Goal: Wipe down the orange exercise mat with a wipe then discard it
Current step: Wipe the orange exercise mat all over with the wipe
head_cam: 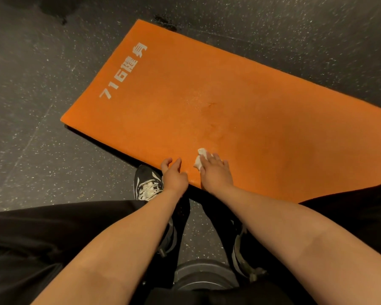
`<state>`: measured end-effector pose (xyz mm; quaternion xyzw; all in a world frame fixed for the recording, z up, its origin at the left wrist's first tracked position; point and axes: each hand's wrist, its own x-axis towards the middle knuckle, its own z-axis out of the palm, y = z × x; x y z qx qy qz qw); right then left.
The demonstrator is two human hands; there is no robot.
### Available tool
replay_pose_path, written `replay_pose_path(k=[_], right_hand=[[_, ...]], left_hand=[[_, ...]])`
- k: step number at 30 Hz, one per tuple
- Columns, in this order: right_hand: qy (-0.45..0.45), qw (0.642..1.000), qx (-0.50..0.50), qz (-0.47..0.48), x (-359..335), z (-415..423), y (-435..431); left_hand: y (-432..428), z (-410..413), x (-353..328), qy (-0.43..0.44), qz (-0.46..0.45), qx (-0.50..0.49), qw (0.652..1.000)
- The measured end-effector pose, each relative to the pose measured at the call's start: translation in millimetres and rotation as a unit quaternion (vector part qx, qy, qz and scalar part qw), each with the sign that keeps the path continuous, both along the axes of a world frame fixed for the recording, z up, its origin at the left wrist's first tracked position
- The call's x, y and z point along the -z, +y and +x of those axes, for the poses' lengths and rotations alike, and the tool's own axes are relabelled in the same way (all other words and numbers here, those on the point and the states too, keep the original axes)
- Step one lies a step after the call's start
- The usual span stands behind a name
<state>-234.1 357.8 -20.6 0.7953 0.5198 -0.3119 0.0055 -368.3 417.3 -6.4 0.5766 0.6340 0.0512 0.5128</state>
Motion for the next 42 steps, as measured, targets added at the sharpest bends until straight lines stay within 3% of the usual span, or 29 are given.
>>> replay_pose_path(k=[2,7,10,15,20,23,28,35,39,42], right_hand=[[-0.007,0.999,0.028,-0.012,-1,-5,-1],[0.058,0.998,-0.035,0.013,1,-28,-6],[0.044,0.998,-0.033,0.020,5,-20,0],[-0.009,0.996,0.090,-0.015,9,0,18],[0.046,0.998,0.009,0.039,22,-2,25],[0.022,0.999,0.020,0.039,34,21,48],[-0.024,0.990,0.135,-0.010,41,54,85],[0.034,0.999,0.019,0.035,48,48,64],[-0.013,0.994,0.108,-0.005,43,62,64],[0.010,0.995,0.094,0.010,35,29,55]], left_hand=[[-3,-1,2,0.022,0.005,0.014,1.000],[-3,4,1,0.128,0.033,0.100,0.986],[5,8,-1,0.201,0.126,0.190,0.953],[25,22,13,0.217,0.196,0.319,0.901],[54,39,25,0.224,0.184,0.367,0.884],[75,49,34,0.225,0.209,0.384,0.871],[89,69,45,0.219,0.201,0.390,0.872],[82,62,54,0.204,0.213,0.390,0.872],[75,65,50,0.215,0.210,0.390,0.871],[66,60,49,0.194,0.183,0.390,0.881]])
